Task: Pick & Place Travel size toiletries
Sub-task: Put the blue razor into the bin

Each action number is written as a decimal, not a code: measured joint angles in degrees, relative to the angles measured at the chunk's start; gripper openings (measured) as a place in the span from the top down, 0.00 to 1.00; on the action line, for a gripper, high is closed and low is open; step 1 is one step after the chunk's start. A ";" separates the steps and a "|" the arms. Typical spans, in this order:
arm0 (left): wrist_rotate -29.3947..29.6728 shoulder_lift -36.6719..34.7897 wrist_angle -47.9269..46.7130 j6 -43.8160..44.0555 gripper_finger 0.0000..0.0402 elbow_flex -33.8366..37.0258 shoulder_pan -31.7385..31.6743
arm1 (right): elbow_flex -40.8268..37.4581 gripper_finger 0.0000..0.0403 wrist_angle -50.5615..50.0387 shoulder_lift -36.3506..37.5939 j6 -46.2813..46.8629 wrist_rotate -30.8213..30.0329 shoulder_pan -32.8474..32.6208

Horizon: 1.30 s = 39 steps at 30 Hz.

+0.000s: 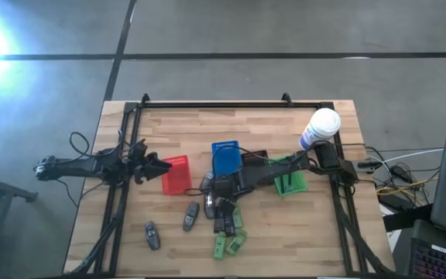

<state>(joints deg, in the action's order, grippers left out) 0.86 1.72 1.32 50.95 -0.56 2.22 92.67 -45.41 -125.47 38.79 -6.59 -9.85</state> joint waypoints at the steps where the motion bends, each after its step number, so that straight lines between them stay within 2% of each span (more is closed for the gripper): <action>1: -0.01 0.00 0.00 0.01 0.41 -0.01 0.00 | 0.67 0.93 -1.23 0.03 0.03 0.22 -0.06; 8: 0.01 0.00 -0.03 0.01 0.41 0.00 0.00 | 11.21 0.93 -13.83 3.31 2.17 -0.38 -1.64; 12: 1.78 0.00 0.16 0.03 0.41 0.00 0.02 | 14.89 0.93 -19.70 6.29 10.24 -0.97 -2.58; 16: 4.07 0.26 1.83 3.92 0.41 -0.02 0.00 | 15.81 0.93 -22.49 7.37 16.44 -1.43 -2.66; 19: -0.11 1.49 0.84 1.08 0.42 -1.13 0.01 | 14.33 0.93 -33.10 8.48 26.86 -3.82 -2.68; 23: -4.01 5.33 -6.66 -1.98 0.42 -4.46 0.02 | 6.28 0.93 -39.51 16.24 40.53 -4.25 -3.03; 28: -4.08 11.44 -18.74 -13.44 0.42 -11.04 0.02 | -9.49 0.92 -37.91 26.64 55.04 -1.43 -2.98; 33: -0.83 19.83 -27.78 -23.73 0.42 -16.48 0.02 | -21.29 0.88 -32.32 33.01 55.29 1.20 -1.34; 39: 0.37 30.96 -27.33 -25.49 0.42 -18.72 0.02 | -30.88 0.76 -24.01 35.10 52.04 2.29 0.31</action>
<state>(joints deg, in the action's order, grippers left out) 1.23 32.68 -26.00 25.47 -19.28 2.24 61.79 -69.42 -90.37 90.83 -4.29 -9.54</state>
